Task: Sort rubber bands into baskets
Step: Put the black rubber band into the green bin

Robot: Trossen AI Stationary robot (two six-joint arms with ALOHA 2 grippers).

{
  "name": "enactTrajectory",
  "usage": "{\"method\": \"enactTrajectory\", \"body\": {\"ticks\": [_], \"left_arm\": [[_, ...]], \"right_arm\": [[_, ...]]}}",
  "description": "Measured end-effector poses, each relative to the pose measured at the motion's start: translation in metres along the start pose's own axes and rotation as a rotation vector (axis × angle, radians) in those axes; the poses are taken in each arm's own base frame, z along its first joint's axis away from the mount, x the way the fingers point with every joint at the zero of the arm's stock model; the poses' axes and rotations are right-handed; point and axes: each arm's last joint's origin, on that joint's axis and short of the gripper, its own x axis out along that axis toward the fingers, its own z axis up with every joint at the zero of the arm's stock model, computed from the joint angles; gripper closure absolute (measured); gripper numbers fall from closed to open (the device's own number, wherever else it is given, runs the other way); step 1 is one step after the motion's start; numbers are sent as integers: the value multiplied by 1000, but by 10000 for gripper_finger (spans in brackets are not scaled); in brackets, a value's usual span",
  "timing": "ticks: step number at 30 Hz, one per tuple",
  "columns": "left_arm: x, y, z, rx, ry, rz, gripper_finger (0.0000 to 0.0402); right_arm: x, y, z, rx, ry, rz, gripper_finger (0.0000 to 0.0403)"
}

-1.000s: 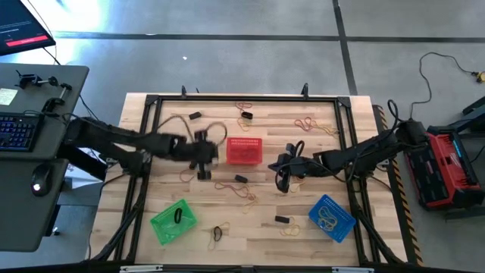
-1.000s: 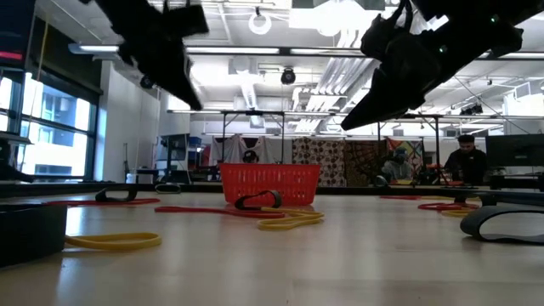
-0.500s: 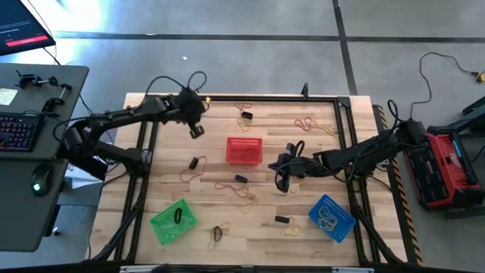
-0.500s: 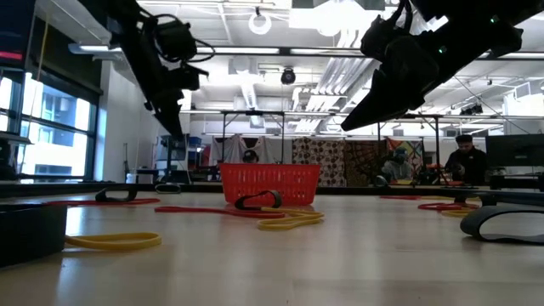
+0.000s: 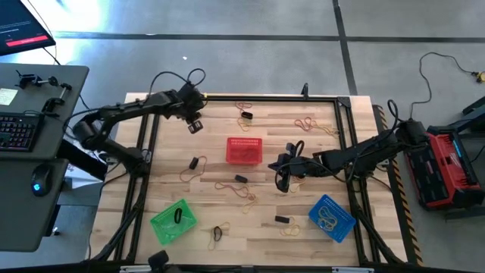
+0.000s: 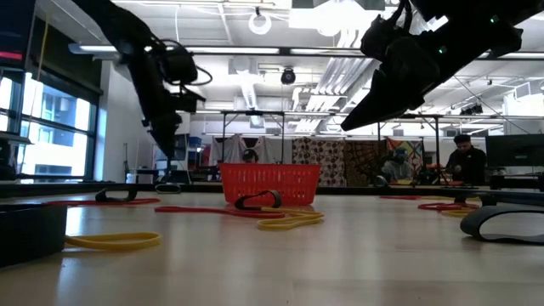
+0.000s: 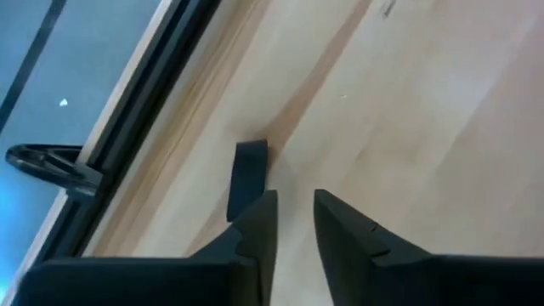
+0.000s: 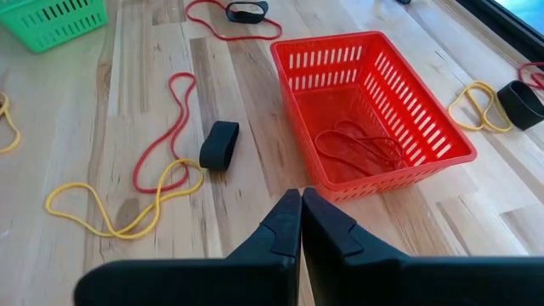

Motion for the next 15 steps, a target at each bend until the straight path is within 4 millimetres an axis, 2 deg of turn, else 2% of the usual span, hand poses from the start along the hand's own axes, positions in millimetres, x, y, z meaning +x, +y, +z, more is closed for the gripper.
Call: {"method": "enactTrajectory", "body": {"ticks": [8, 15], "left_arm": [[27, 7, 24, 47, 88, 7, 269], [52, 7, 27, 82, 259, 64, 228]], "right_arm": [[0, 0, 0, 3, 0, 0, 402], [0, 0, 0, 3, 2, 8, 402]]}}
